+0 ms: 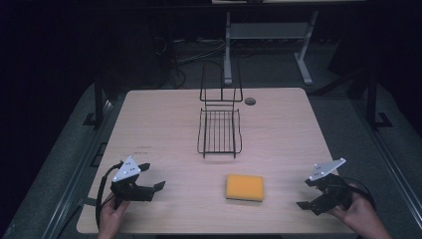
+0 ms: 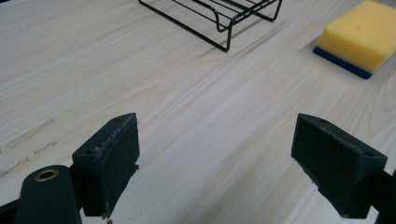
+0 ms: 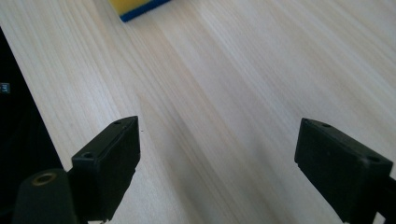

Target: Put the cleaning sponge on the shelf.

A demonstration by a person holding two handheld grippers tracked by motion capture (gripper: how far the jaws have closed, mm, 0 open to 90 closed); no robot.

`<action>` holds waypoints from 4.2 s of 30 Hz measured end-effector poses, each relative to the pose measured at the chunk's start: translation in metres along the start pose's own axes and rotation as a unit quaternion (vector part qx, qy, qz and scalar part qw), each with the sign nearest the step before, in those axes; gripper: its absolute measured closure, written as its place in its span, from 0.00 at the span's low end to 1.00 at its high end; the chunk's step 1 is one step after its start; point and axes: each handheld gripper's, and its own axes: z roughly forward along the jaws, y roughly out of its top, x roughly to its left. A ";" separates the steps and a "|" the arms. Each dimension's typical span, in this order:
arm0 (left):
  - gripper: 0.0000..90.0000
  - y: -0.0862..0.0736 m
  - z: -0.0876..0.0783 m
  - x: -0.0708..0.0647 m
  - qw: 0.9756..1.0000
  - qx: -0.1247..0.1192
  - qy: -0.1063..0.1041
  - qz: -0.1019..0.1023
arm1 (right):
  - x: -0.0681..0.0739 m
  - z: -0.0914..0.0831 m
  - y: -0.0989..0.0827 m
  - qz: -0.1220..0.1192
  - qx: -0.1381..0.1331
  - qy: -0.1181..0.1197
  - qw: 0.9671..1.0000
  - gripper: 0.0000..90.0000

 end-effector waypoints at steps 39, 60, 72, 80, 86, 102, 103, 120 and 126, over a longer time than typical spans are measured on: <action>0.16 -0.002 -0.004 0.002 1.000 -0.010 -0.004 0.001 | 0.019 0.012 0.054 -0.067 0.024 0.026 0.997 0.15; 0.16 -0.001 -0.006 0.002 1.000 -0.015 -0.004 0.001 | 0.023 0.018 0.076 -0.094 0.031 0.038 0.994 0.15; 0.16 -0.001 -0.006 0.003 1.000 -0.016 -0.005 0.000 | 0.024 0.026 0.089 -0.109 0.039 0.050 0.992 0.15; 0.16 -0.001 -0.006 0.003 1.000 -0.016 -0.006 0.000 | 0.028 0.034 0.103 -0.128 0.035 0.060 0.989 0.15; 0.16 -0.002 -0.006 0.003 1.000 -0.015 -0.005 0.000 | 0.029 0.038 0.108 -0.134 0.034 0.063 0.988 0.15; 0.16 -0.002 -0.008 0.004 1.000 -0.020 -0.004 0.001 | 0.037 0.056 0.125 -0.155 0.036 0.074 0.984 0.15; 0.16 -0.002 -0.008 0.004 1.000 -0.020 -0.004 0.000 | 0.038 0.057 0.126 -0.155 0.037 0.075 0.984 0.15; 0.16 -0.002 -0.009 0.005 1.000 -0.021 -0.006 -0.001 | 0.046 0.072 0.142 -0.173 0.048 0.083 0.980 0.15; 0.16 -0.002 -0.009 0.005 1.000 -0.022 -0.006 0.001 | 0.046 0.080 0.144 -0.176 0.055 0.085 0.979 0.15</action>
